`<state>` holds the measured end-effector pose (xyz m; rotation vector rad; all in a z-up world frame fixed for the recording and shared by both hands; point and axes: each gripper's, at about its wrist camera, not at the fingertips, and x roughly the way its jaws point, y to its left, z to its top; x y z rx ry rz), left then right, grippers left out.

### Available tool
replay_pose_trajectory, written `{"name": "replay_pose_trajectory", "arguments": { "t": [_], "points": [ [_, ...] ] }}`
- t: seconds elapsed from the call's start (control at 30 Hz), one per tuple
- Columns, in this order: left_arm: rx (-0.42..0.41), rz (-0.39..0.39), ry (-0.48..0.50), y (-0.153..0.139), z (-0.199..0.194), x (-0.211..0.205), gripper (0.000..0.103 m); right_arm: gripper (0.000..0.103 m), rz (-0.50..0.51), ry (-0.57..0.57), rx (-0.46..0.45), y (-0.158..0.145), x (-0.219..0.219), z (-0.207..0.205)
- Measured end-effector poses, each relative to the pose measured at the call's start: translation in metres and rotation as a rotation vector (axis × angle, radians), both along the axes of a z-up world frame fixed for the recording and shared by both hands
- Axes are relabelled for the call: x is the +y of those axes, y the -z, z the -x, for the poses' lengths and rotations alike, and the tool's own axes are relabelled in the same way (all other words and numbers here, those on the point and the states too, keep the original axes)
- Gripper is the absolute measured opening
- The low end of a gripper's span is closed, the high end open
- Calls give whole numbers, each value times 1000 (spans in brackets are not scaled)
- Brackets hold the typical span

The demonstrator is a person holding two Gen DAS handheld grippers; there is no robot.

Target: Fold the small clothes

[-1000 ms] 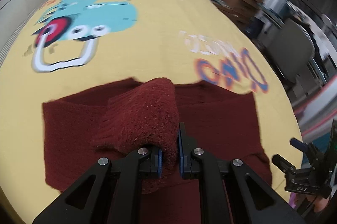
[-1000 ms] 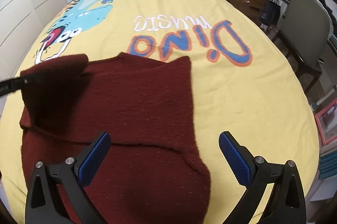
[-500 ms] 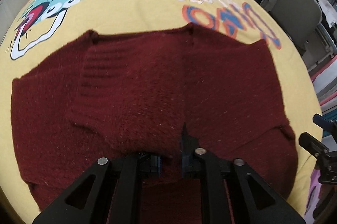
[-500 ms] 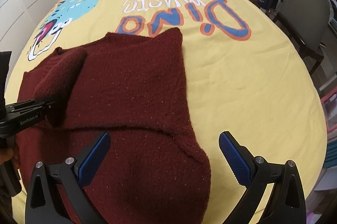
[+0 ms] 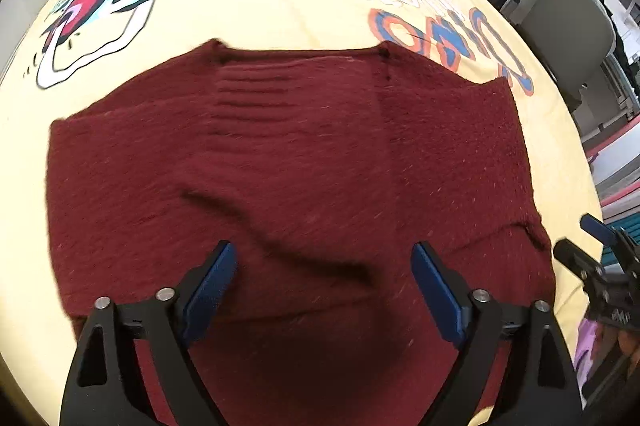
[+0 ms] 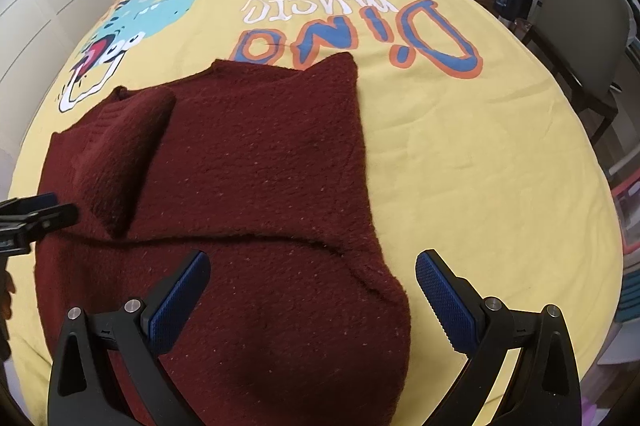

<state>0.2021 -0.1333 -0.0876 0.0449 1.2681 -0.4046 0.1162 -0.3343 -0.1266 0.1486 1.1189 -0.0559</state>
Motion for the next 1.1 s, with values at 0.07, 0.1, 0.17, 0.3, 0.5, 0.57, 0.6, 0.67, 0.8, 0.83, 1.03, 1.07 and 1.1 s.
{"name": "replay_pose_trajectory", "arguments": {
  "t": [0.07,0.1,0.17,0.3,0.5,0.57,0.6,0.67,0.8,0.83,1.03,1.07,1.1],
  "points": [
    [-8,-22,-4,-3,7,24,93,102,2,-8,1,0,4,0],
    [-17,-42,-14,-4,10,36,93,102,4,-13,0,0,7,0],
    [-30,-86,-33,-6,15,59,93,102,5,-20,0,0,12,-2],
    [-45,-121,-92,-5,20,104,93,102,14,-56,0,-2,28,-8],
    [-28,-144,-186,11,24,167,89,102,24,-107,4,-2,53,-16],
    [-19,-126,-200,19,23,176,70,102,33,-126,11,-1,63,-20],
    [-8,-130,-199,24,22,178,64,102,40,-136,13,0,68,-21],
    [21,-141,-203,35,17,182,50,102,51,-154,14,-1,76,-24],
    [-4,-113,-195,41,13,182,49,102,67,-200,0,-7,101,-35],
    [-23,-121,-190,40,13,180,39,102,68,-212,-4,-8,107,-39],
    [-50,-109,-130,38,14,171,14,102,107,-330,-45,-22,161,-65],
    [-46,-102,-134,38,14,172,13,102,115,-349,-47,-23,170,-69],
    [-41,-93,-135,38,15,174,13,102,125,-380,-42,-23,183,-76]
  ]
}}
